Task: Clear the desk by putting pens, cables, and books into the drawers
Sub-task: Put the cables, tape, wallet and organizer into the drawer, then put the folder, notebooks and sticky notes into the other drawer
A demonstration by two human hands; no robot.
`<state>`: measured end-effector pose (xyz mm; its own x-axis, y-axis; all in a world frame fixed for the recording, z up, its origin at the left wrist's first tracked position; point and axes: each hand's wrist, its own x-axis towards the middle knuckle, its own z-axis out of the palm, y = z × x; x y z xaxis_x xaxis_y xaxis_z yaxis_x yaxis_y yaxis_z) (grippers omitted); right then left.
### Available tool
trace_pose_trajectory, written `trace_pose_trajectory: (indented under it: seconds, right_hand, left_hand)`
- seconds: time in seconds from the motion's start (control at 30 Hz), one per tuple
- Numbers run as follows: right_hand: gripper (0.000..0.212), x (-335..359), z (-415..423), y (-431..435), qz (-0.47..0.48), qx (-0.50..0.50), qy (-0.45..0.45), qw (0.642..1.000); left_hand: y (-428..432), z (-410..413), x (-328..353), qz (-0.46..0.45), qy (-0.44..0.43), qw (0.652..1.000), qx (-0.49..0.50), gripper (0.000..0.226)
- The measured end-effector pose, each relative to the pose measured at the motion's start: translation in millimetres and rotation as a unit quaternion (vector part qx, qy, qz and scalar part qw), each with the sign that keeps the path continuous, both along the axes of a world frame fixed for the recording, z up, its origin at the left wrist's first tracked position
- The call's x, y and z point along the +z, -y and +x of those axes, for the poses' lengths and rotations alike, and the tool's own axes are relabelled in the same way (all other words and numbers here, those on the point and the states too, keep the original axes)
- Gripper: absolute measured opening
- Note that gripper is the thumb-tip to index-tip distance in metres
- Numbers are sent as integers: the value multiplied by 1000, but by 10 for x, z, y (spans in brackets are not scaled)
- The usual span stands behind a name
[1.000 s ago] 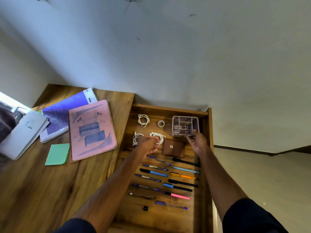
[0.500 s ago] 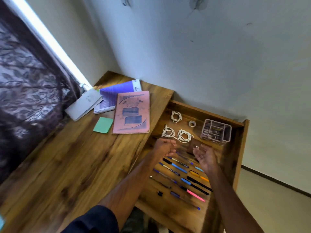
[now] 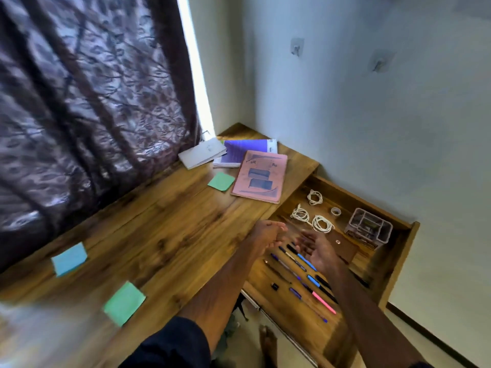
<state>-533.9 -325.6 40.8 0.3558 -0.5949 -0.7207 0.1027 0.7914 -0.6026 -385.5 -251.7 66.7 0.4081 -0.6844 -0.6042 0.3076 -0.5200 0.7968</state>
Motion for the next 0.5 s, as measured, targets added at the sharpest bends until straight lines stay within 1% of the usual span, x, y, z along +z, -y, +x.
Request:
trace_pose_trajectory:
  seconds: [0.1,0.23,0.33,0.43,0.5]
  right_hand:
    - [18,181,147,-201,-20,48,-10,999]
    - [13,395,344,-435,-39,115,-17,992]
    - [15,484,460,-465,-48,153,-19,987]
    - [17,547,524,-416,-53,176,-15,983]
    - [14,571,522,-360,-57,187,-13,981]
  left_hand:
    - [-246,73,76,-3,4,1000,31,11]
    - [-470,182,150,7,23,997,69,10]
    - [-545,276,180,18,26,995,91,13]
    - [-574,356,183,19,31,993,115,11]
    - [-553,361,180,18,34,991,126,13]
